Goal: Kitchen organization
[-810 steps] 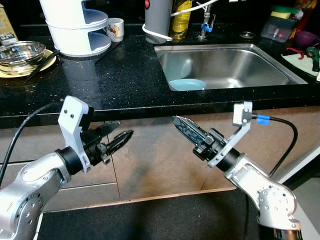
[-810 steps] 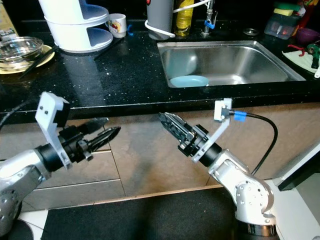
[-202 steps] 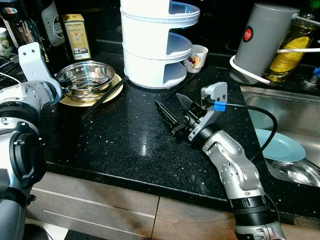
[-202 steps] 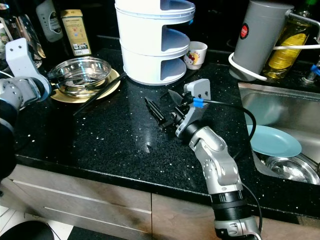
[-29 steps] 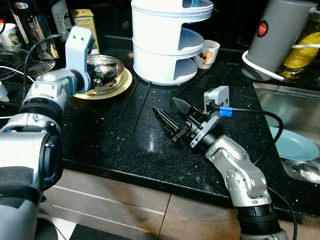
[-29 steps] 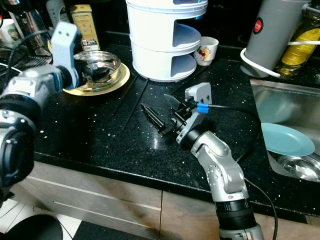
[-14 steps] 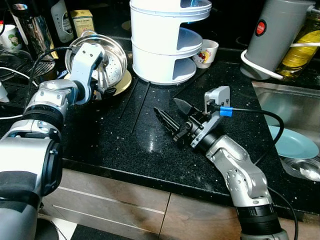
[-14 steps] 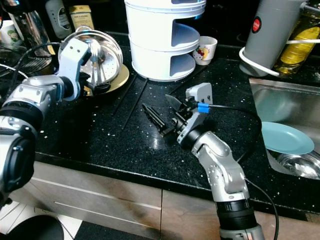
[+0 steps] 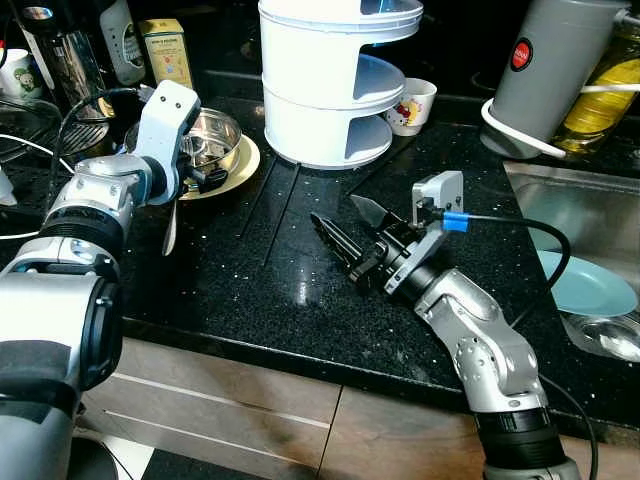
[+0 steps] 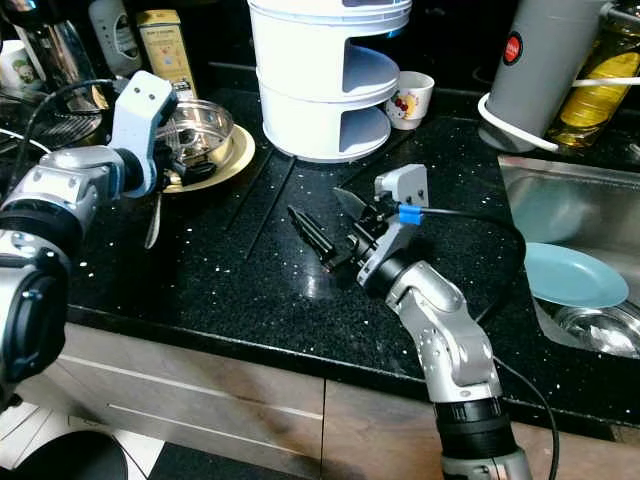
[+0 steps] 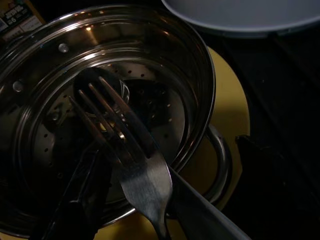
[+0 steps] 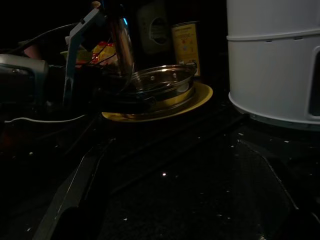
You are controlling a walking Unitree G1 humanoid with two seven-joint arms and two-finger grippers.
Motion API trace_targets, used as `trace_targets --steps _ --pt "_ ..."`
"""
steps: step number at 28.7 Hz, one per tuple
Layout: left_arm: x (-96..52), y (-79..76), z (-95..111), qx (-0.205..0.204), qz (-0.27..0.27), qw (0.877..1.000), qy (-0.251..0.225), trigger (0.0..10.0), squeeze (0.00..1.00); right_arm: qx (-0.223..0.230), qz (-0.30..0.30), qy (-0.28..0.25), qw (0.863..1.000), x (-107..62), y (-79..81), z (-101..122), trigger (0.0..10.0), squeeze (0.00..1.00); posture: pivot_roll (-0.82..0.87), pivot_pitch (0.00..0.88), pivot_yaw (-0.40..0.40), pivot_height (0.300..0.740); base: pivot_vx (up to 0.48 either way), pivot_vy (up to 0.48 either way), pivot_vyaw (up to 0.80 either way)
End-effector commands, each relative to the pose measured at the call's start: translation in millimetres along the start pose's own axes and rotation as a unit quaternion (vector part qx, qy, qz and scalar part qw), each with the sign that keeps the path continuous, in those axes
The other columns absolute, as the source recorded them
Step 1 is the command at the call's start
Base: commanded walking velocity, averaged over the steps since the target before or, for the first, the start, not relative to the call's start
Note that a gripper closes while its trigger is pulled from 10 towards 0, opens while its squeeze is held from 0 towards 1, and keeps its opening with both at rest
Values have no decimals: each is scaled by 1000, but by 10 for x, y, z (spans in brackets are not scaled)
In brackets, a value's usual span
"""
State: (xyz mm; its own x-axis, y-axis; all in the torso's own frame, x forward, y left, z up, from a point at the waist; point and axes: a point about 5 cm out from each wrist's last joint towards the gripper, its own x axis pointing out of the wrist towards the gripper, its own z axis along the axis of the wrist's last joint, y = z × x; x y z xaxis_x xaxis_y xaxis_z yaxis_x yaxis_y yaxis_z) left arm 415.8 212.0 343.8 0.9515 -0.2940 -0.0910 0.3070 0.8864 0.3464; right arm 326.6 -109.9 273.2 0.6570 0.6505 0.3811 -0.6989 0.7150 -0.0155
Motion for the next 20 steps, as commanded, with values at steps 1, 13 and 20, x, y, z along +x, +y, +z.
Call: trace_targets --steps 1,13,20 --pt "-20 28 -120 6 -2 1000 30 10000 0 3 -2 1 1000 -15 -24 4 10000 0 40 266 2 740 0 0 0" --pt "-21 22 -105 28 -9 999 42 0 0 19 -14 -6 1000 -18 -71 13 10000 0 42 262 1 740 0 0 0" --pt "-24 24 -64 27 -12 999 35 0 0 30 -22 -10 999 -20 -101 17 10000 0 43 262 0 740 0 0 0"
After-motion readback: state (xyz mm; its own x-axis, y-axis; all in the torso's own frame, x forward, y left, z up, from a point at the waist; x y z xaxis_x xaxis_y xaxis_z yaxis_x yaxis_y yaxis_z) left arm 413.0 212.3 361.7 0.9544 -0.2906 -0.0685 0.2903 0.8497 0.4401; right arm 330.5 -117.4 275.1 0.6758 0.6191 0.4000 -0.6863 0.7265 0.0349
